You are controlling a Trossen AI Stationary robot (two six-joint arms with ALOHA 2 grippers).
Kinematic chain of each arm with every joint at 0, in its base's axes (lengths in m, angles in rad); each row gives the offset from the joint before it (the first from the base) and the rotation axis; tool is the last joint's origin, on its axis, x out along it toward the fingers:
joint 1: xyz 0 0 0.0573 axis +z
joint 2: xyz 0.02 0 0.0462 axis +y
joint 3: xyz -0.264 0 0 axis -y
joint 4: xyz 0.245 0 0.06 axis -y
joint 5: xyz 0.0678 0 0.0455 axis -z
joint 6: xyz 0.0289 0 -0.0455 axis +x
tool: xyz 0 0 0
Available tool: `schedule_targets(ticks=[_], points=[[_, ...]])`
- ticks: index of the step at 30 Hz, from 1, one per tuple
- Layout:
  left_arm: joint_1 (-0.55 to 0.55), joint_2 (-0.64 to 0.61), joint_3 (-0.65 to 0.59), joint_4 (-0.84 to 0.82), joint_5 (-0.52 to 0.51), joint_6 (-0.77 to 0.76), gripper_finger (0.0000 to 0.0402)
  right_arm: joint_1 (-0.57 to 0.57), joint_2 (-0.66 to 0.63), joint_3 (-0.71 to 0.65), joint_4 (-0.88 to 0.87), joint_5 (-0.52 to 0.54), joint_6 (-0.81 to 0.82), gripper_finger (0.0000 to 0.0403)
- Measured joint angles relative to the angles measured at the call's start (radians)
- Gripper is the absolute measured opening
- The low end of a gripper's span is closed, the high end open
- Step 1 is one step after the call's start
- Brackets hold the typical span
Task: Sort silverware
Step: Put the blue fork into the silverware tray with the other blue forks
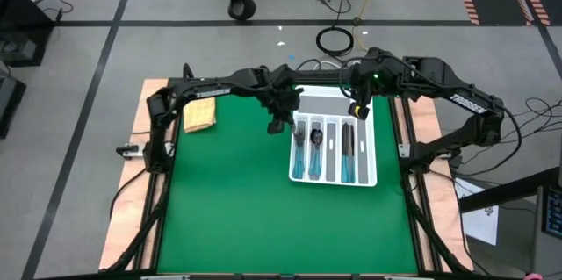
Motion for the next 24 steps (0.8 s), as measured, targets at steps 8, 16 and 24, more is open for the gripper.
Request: schedule_targets(ticks=[8, 16, 24], points=[[0.030, 0.041, 0.043, -0.059, -0.040, 0.076, 0.0000, 0.000, 0.000, 0.000, -0.004, 0.000, 0.000, 0.0118], [0.000, 0.043, 0.043, -0.062, -0.025, 0.160, 0.0000, 0.000, 0.000, 0.000, -0.003, 0.000, -0.008, 0.0118], [-0.045, 0.049, 0.043, -0.058, -0.018, 0.192, 0.0000, 0.000, 0.000, 0.000, -0.002, 0.000, -0.008, 0.0118]])
